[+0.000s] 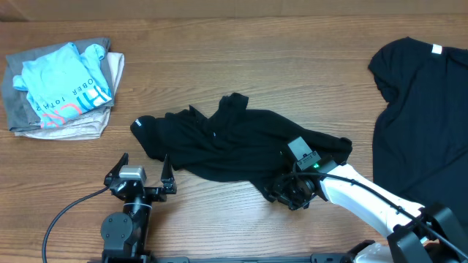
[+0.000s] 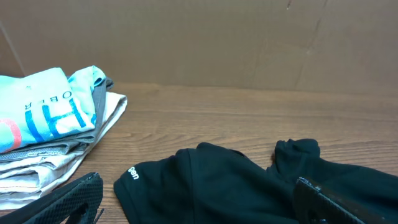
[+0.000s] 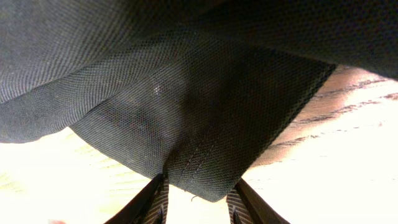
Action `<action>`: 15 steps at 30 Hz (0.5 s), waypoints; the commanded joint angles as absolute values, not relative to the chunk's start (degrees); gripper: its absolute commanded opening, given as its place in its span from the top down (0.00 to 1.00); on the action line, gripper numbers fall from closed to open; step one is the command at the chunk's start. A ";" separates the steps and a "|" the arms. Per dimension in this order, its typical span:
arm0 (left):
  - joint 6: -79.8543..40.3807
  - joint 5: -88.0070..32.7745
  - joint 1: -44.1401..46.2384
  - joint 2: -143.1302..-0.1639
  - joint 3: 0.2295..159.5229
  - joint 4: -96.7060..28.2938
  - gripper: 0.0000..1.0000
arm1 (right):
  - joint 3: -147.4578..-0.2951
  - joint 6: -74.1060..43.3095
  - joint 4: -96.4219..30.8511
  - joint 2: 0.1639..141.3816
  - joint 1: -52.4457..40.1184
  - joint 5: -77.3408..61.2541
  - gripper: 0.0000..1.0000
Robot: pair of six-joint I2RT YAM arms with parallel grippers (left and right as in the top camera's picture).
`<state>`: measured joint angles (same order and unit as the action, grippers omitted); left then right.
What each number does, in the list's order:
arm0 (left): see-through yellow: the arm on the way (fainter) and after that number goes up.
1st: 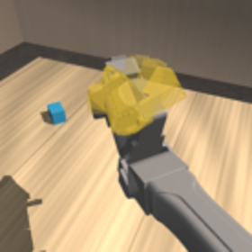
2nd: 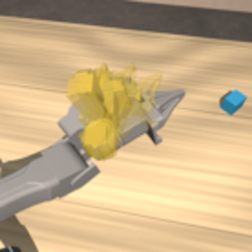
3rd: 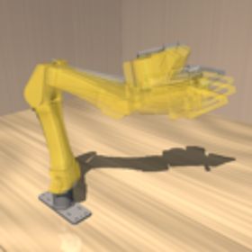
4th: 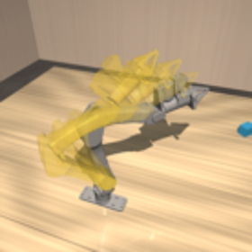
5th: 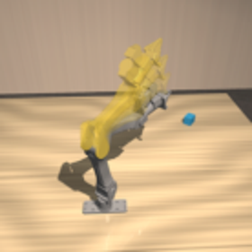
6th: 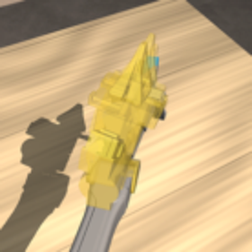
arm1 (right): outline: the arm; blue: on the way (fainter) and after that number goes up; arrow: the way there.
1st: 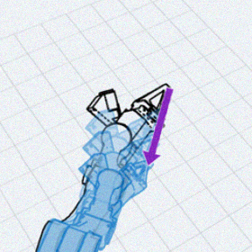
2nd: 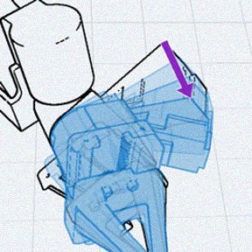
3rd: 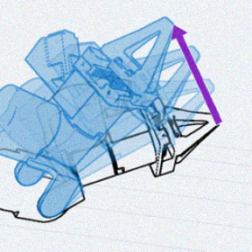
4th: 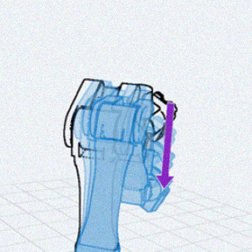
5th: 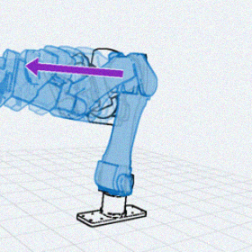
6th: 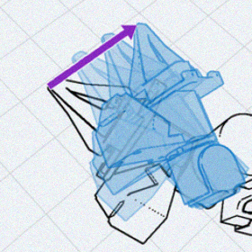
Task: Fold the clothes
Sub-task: 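Hold the right gripper on the black T-shirt near its center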
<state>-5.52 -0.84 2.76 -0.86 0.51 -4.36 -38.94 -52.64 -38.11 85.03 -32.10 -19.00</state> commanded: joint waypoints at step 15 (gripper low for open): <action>-4.23 -1.06 3.03 -0.25 0.27 -4.32 0.00 | -38.57 -57.25 -35.77 90.32 -32.93 -17.32 0.56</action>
<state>-5.52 -0.84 2.76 -0.86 0.51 -4.34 -39.29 -56.49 -36.45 87.26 -32.71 -17.98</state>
